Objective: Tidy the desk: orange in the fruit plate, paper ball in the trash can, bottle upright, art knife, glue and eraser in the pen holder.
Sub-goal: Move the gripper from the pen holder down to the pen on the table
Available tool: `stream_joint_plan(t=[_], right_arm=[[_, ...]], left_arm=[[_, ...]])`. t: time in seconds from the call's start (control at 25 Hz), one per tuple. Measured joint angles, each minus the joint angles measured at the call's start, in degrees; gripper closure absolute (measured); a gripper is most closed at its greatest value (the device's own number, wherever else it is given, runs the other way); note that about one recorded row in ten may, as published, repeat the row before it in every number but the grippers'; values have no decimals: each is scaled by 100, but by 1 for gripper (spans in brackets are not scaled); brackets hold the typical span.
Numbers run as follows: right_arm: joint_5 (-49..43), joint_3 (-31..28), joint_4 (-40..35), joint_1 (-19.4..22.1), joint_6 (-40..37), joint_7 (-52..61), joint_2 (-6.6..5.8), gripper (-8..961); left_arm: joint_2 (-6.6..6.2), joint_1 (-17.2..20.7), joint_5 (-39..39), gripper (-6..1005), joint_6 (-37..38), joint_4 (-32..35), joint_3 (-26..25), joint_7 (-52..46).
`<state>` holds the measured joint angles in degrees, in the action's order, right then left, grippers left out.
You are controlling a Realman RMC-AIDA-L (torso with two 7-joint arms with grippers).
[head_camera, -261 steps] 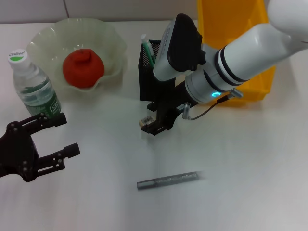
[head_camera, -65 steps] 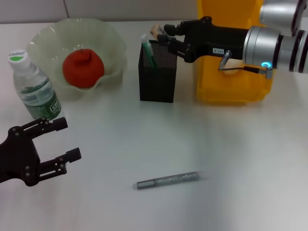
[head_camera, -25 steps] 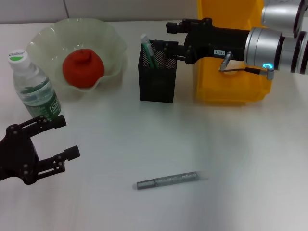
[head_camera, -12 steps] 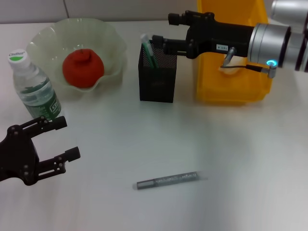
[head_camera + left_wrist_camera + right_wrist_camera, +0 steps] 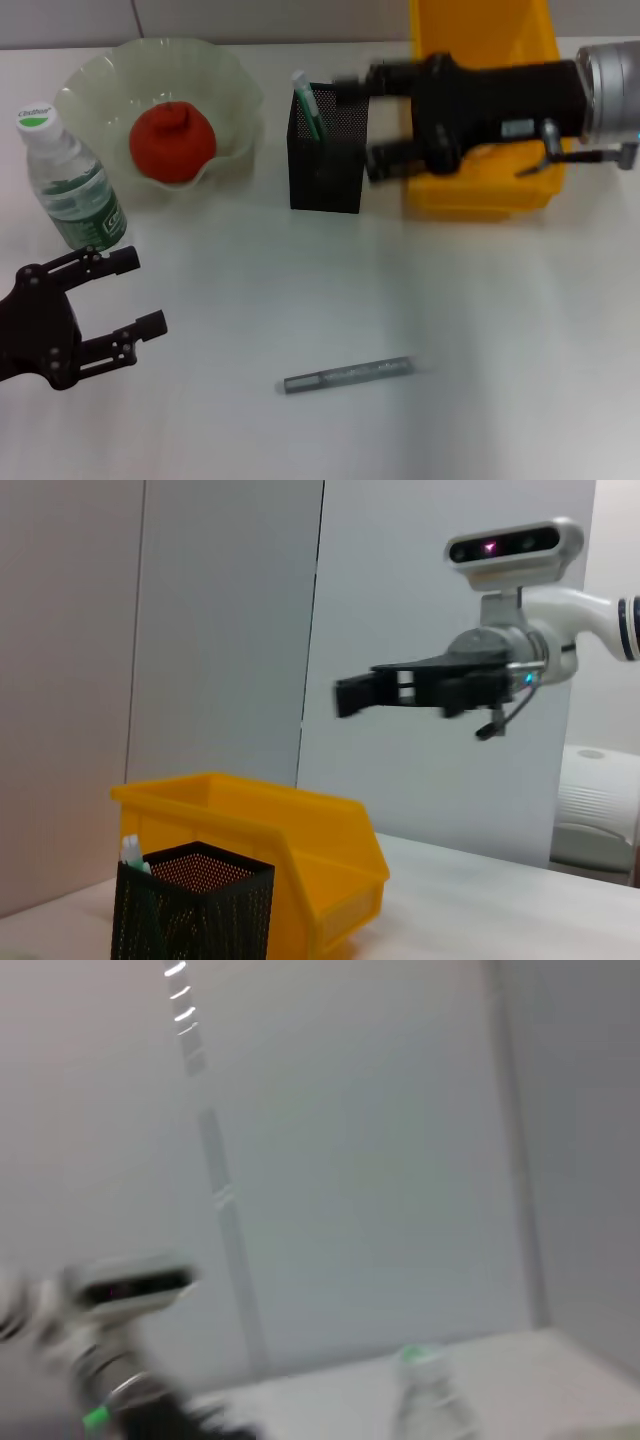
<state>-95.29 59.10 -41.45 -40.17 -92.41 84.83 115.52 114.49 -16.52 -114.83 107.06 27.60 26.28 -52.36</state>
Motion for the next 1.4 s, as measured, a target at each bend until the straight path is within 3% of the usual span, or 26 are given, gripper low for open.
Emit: stream_joint_plan(t=[0.16,0.36,0.76,1.04,1.4], right_arm=[[-1065,29,-491,-191,-436,585,-1,190],[-2444,42,-852,-407,-636,953,123,189],[-3176,384,-917,-522,-790,974,188,189],[-3796,699,-941,-550,-682,974,353,188],[-3873,1479,-756,-557,-198,1029,368,194]], left_arm=[[-12,-1,-3,230,6,0,8,-1],[-14,-4,-4,230,9,0,66,-13],[-19,-18,-47,231,-3,0,79,-38],[-5,-18,-56,230,-19,0,53,-46],[10,-18,-53,230,-29,0,28,-79]])
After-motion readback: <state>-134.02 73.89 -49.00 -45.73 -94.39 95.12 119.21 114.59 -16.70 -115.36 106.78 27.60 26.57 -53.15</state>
